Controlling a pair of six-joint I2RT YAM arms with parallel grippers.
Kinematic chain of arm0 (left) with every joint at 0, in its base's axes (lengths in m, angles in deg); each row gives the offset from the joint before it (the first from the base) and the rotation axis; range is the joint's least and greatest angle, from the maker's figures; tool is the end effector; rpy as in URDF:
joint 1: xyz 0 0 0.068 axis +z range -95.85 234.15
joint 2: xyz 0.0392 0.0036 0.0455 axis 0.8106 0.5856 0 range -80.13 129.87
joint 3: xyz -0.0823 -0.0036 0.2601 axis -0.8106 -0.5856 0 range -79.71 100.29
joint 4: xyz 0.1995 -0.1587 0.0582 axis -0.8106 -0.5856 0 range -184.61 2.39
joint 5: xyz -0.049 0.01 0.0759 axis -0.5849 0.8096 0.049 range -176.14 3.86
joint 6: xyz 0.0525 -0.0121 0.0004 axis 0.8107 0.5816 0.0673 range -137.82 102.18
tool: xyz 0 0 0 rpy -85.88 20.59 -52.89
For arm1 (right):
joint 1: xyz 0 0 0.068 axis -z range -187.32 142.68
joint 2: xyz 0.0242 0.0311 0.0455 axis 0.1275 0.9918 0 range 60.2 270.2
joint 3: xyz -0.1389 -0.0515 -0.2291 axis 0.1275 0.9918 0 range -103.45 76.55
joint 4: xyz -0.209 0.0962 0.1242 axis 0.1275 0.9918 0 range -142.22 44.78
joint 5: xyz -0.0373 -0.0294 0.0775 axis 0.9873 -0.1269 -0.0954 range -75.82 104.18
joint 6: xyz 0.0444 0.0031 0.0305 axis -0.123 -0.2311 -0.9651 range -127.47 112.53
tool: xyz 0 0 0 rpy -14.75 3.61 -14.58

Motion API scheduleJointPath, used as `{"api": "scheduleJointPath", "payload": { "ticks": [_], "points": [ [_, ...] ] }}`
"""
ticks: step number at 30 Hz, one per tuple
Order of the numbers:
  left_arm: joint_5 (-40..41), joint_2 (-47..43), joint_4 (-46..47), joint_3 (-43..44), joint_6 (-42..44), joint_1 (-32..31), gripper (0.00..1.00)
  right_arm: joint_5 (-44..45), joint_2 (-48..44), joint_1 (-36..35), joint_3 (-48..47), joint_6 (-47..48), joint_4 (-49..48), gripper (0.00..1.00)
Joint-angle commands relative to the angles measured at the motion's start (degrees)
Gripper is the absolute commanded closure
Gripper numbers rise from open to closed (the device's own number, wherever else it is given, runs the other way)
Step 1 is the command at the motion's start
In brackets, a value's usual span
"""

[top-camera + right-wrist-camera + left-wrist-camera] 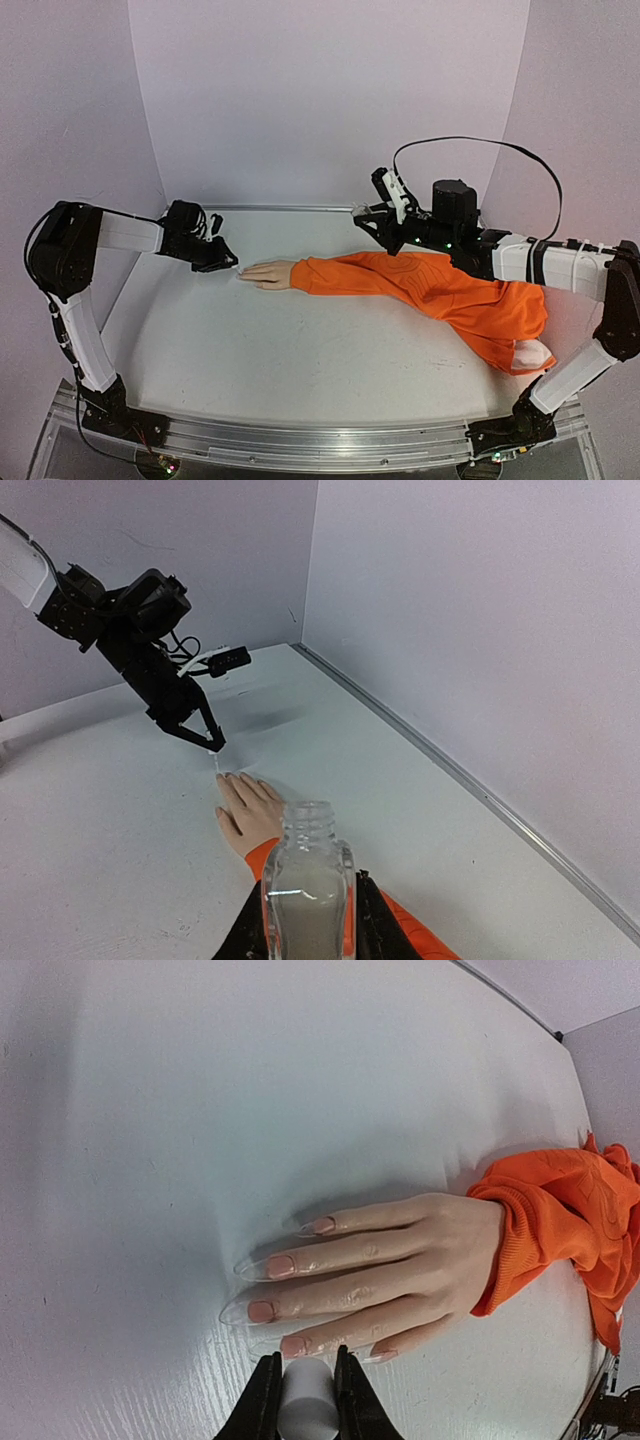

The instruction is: Paint the nails

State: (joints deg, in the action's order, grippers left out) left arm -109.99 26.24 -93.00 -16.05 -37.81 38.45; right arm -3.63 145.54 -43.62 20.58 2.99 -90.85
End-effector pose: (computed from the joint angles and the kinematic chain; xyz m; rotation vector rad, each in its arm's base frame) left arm 0.3680 -0.1184 0.1654 0.1068 2.4633 -0.7824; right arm 0.2740 0.2148 0.3260 -0.8032 1.1992 0.5899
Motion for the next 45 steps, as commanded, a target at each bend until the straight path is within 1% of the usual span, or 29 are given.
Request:
{"api": "scheduleJointPath", "payload": {
  "ticks": [1,15,27,36,45],
  "points": [
    [-1.01,1.01,2.66,2.61,-0.58,-0.06,1.0,-1.01,-0.45,0.26,-1.52,-0.67,-4.3,1.0],
    [1.3,2.17,2.66,2.83,-0.1,0.09,1.0,-0.76,-0.44,0.26,-1.34,-0.61,-4.32,1.0],
    [4.46,0.32,2.69,1.59,0.45,1.26,1.0,-0.83,-0.61,0.26,-1.21,-0.74,-4.26,1.0],
    [0.8,-3.08,2.66,0.7,-0.1,0.75,1.0,-1.2,-0.61,0.25,-1.16,-0.79,-4.33,1.0],
    [-0.83,-0.55,2.73,2.43,-0.92,0.02,1.0,-1.26,-0.94,0.26,-0.99,-0.97,-4.31,1.0]
  ]
}}
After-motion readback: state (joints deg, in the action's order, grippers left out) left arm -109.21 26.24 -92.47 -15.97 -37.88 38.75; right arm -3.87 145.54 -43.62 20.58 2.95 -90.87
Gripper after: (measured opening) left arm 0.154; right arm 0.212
